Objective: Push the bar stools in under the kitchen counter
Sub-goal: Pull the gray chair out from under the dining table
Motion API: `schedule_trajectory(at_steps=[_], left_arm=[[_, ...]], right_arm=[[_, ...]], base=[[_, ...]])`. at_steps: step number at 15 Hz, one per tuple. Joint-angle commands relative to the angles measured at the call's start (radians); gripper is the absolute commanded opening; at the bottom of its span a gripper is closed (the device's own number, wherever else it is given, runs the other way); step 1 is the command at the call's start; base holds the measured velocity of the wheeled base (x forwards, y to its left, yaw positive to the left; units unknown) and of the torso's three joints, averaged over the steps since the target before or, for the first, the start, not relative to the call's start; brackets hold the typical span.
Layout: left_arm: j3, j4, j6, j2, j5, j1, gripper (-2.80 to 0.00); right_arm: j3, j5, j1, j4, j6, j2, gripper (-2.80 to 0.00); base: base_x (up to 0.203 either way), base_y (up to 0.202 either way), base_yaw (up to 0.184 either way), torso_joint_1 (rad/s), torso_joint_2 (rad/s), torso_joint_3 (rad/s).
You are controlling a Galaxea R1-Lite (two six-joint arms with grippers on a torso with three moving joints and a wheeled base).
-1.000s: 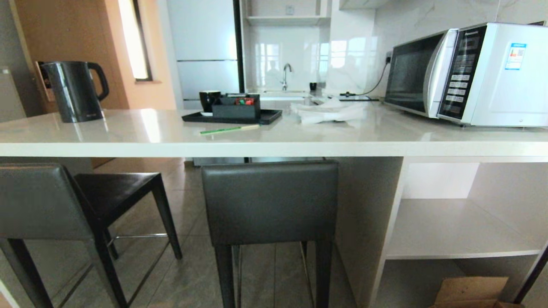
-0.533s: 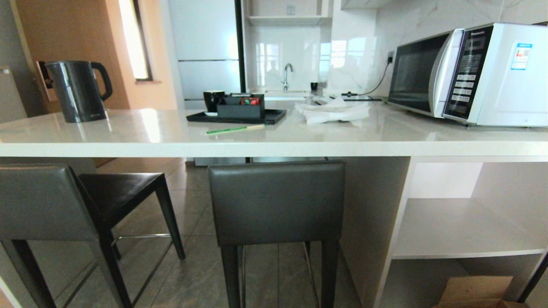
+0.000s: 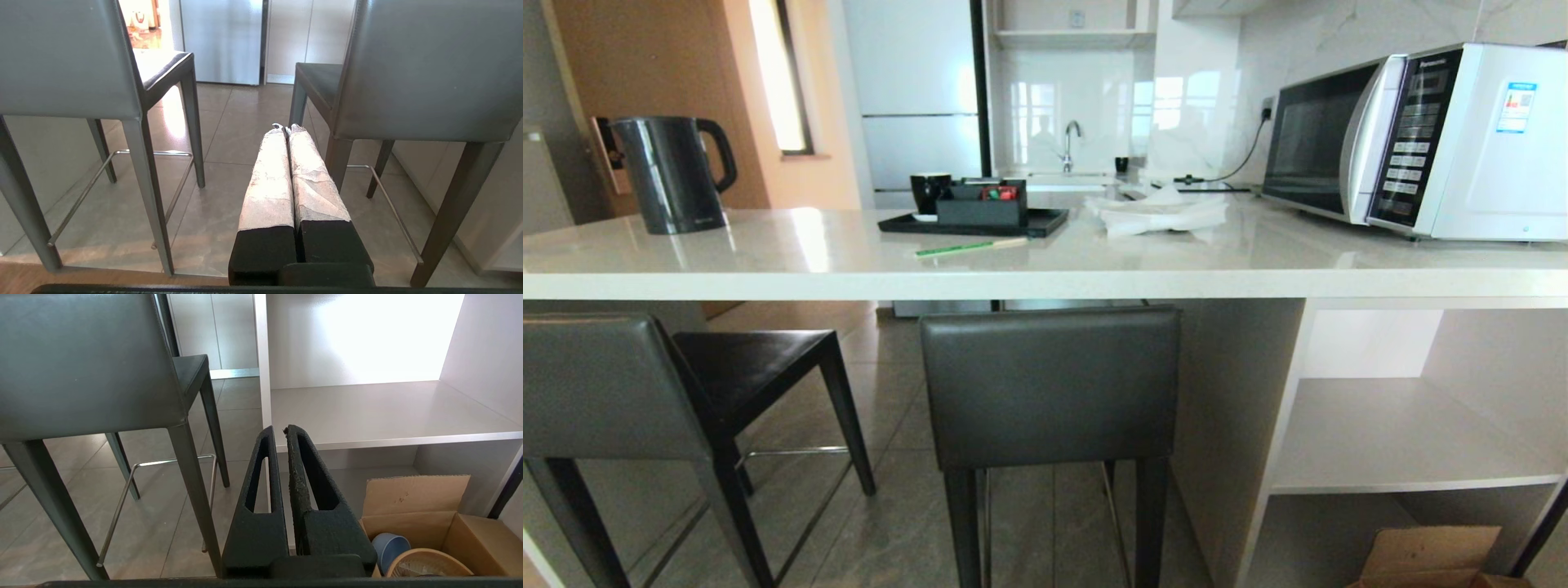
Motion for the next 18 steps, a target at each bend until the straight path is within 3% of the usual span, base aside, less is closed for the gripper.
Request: schedule_trajectory(at_steps=[1, 9, 16, 18], left_arm=[[0.000, 0.000, -0.001, 0.001, 0.001, -0.001, -2.80], [0.000, 0.000, -0.001, 0.001, 0.001, 0.001, -2.80], [0.000, 0.000, -0.001, 0.001, 0.001, 0.001, -2.80], [0.000, 0.000, -0.001, 0.001, 0.001, 0.001, -2.80]], right_arm=[[0.000, 0.000, 0.000, -0.001, 0.000, 0.002, -2.80], [0.000, 0.000, 0.000, -0.001, 0.000, 0.002, -2.80], [0.000, 0.000, 0.000, -0.001, 0.000, 0.002, -2.80], [0.000, 0.000, 0.000, -0.001, 0.000, 0.001, -2.80]], base=[[0.000, 0.000, 0.000, 0.000, 0.00, 0.000], [0.008, 0.000, 0.000, 0.000, 0.00, 0.000], [0.186, 0.000, 0.002, 0.003, 0.00, 0.002], [0.036, 0.000, 0.004, 0.003, 0.00, -0.003]])
